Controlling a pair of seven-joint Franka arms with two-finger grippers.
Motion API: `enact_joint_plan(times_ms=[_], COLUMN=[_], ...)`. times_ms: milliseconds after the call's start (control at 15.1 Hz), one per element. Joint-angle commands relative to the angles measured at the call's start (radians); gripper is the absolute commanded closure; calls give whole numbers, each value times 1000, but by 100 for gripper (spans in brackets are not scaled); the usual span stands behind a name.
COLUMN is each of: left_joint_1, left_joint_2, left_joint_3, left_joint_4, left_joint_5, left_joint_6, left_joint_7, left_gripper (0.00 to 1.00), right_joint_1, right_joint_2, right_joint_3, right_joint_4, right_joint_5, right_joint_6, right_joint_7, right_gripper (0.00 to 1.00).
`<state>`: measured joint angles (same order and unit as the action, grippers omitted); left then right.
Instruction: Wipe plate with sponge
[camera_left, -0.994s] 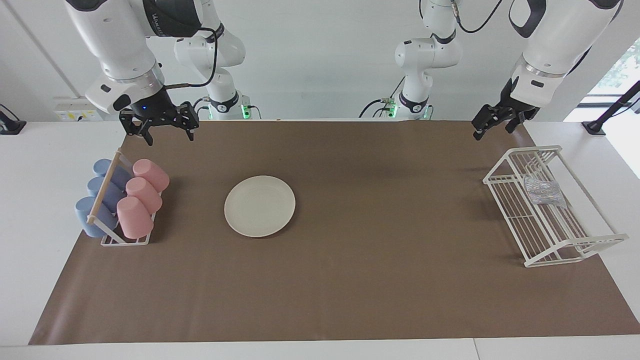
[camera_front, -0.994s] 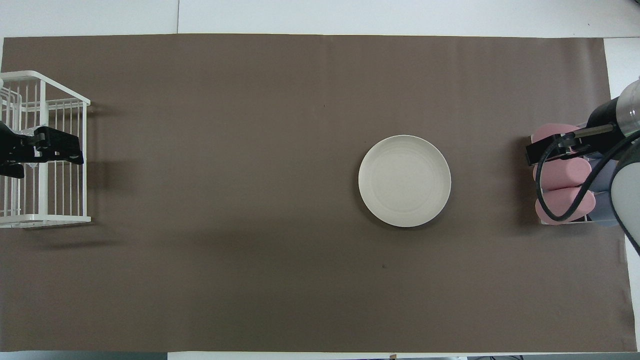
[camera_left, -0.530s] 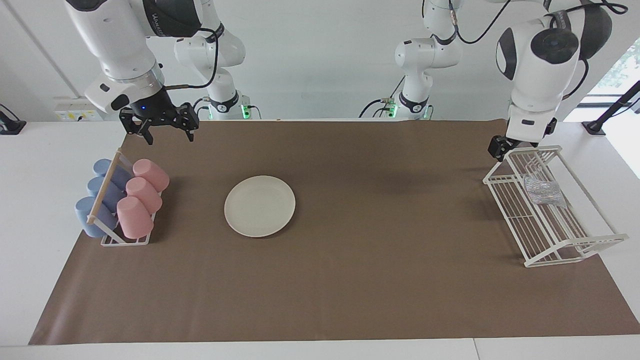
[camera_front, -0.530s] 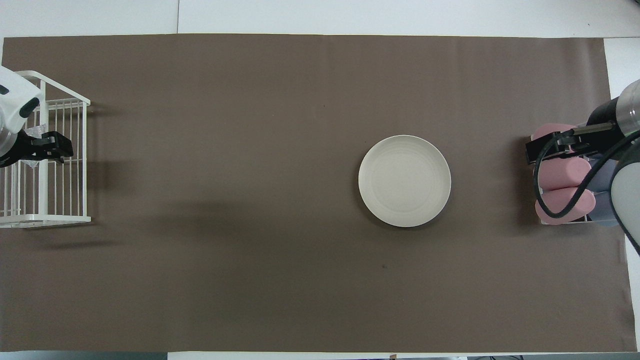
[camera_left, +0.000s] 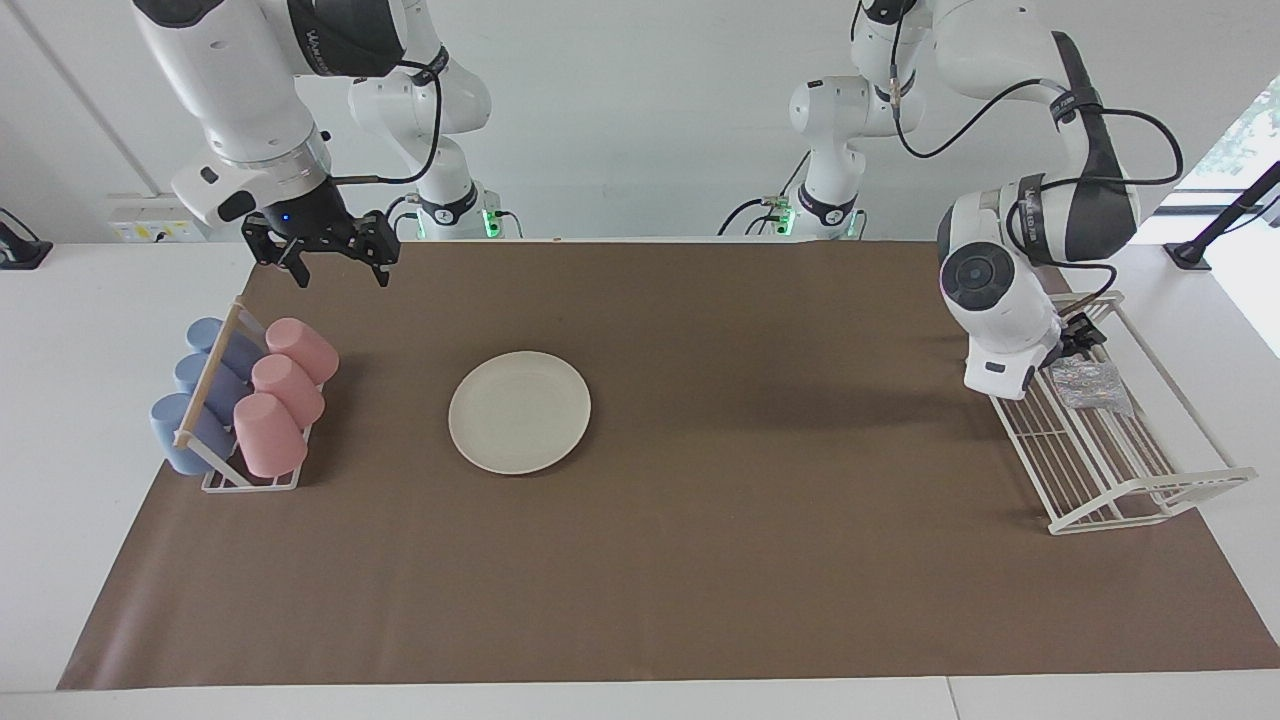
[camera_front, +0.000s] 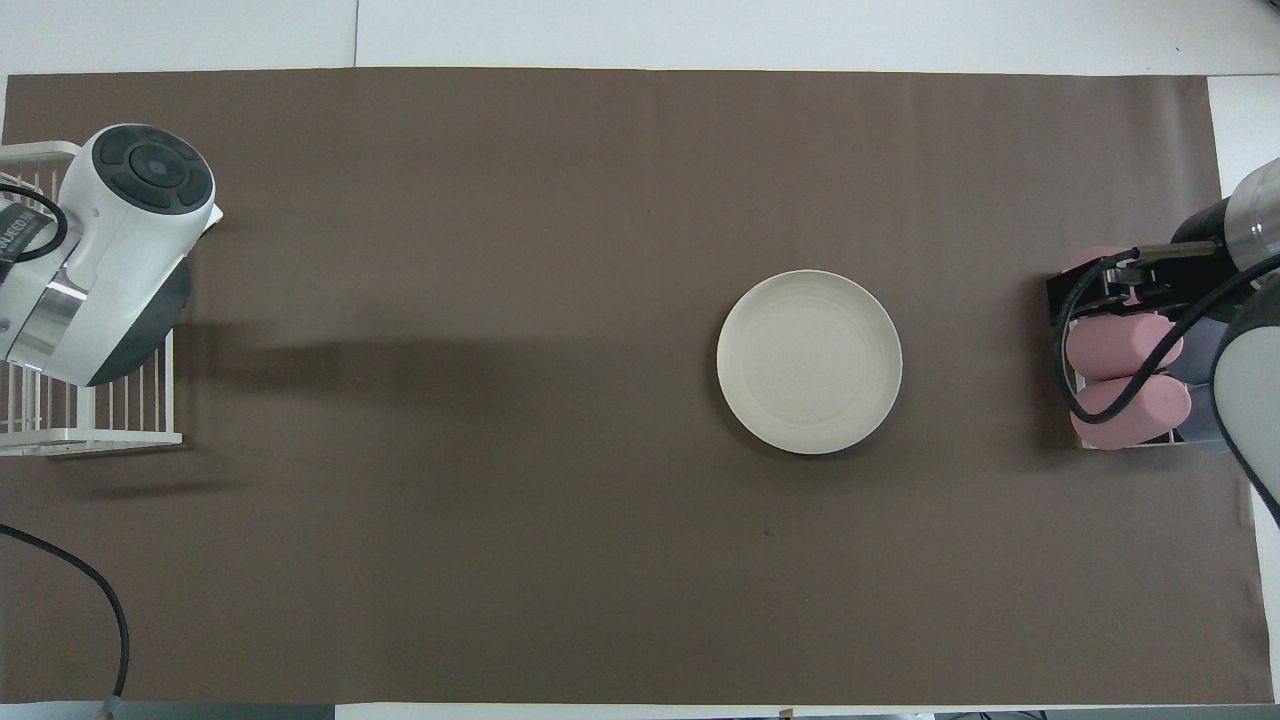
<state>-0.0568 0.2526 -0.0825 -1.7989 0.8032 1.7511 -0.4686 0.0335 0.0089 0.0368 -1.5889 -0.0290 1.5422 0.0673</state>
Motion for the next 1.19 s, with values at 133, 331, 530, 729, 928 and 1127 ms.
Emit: enact_joint_plan(times_ms=[133,331,530,729,928,1127], left_joint_1=[-6,-6,-6,-5,-6,-8], left_joint_2=[-9,-7,-7,-7,-7,-6], left_joint_3=[7,7,7,7,7,6], left_joint_4=[-8,0,-5,-2,1,7], left_joint_5=[28,30,30,31,34,34], left_joint_6=[5,5,7,8,7,10], left_joint_7=[-10,-4,-5,-5,-4,-2], left_gripper=[0,9,25,44,88,100], right_joint_1=[-4,-4,-4,-4,-4,-4], right_joint_2=[-23,-23,-23,-23,-23,-23], right_joint_3=[14,14,14,23,23,23], right_joint_4=[-26,-26,-26,-26,-26,-26], right_joint_5=[-3,-3,-2,-2,-2,-2], right_joint_6=[10,10,10,10,10,12], right_joint_7=[26,34,40,42,40,40], right_gripper=[0,0,0,0,0,0])
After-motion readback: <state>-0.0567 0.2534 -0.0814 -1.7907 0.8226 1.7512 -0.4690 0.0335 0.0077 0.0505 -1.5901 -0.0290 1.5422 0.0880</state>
